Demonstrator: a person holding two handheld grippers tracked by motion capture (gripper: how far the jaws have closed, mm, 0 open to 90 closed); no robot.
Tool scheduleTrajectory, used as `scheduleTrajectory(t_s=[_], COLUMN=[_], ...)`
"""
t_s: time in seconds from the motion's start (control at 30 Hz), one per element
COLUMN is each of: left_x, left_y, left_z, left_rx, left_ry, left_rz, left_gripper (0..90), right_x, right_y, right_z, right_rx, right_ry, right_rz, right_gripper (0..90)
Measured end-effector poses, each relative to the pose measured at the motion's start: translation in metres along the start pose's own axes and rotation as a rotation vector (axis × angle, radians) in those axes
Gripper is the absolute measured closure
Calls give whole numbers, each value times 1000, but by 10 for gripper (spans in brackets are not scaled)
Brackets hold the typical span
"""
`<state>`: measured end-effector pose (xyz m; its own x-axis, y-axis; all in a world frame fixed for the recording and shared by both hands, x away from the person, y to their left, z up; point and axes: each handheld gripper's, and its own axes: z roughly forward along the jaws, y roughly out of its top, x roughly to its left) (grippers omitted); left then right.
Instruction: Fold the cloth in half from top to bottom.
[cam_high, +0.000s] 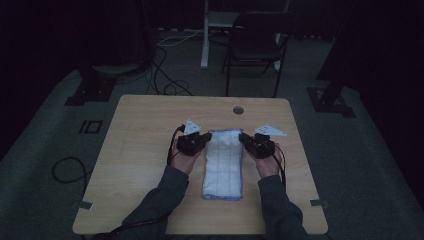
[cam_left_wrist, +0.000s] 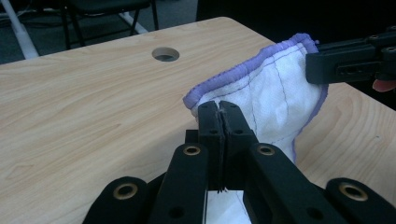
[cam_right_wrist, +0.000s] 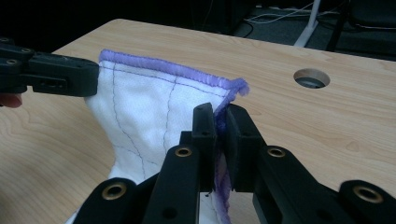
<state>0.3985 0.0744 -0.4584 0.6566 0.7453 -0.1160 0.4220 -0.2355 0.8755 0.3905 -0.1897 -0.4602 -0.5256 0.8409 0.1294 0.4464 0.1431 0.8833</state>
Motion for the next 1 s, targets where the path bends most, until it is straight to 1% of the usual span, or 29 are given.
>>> scheduleTrajectory(t_s=[0.13,0.27,0.43,0.8,1.0], left_x=[-3,-5,-7,-11,-13], left_y=[-2,-5,-8,-14,-16], left_z=[-4,-7,-11,-17,-21], left_rx=[-5,-17,-23,-26,-27], left_ry=[-6,-12,-19,-20,-29], left_rz=[2,-9,-11,-14,-13], left_gripper=[894,894,894,894,894], right_x=[1,3,5,10,12], right_y=[-2,-4,-6,-10,-12], right_z=[-3,-6,-9,-14,-16], right_rx=[-4,-9,-14,-24,-28], right_ry=[1,3,7,18,23], right_rz=[1,1,-3,-1,4], right_gripper=[839,839,839,840,840])
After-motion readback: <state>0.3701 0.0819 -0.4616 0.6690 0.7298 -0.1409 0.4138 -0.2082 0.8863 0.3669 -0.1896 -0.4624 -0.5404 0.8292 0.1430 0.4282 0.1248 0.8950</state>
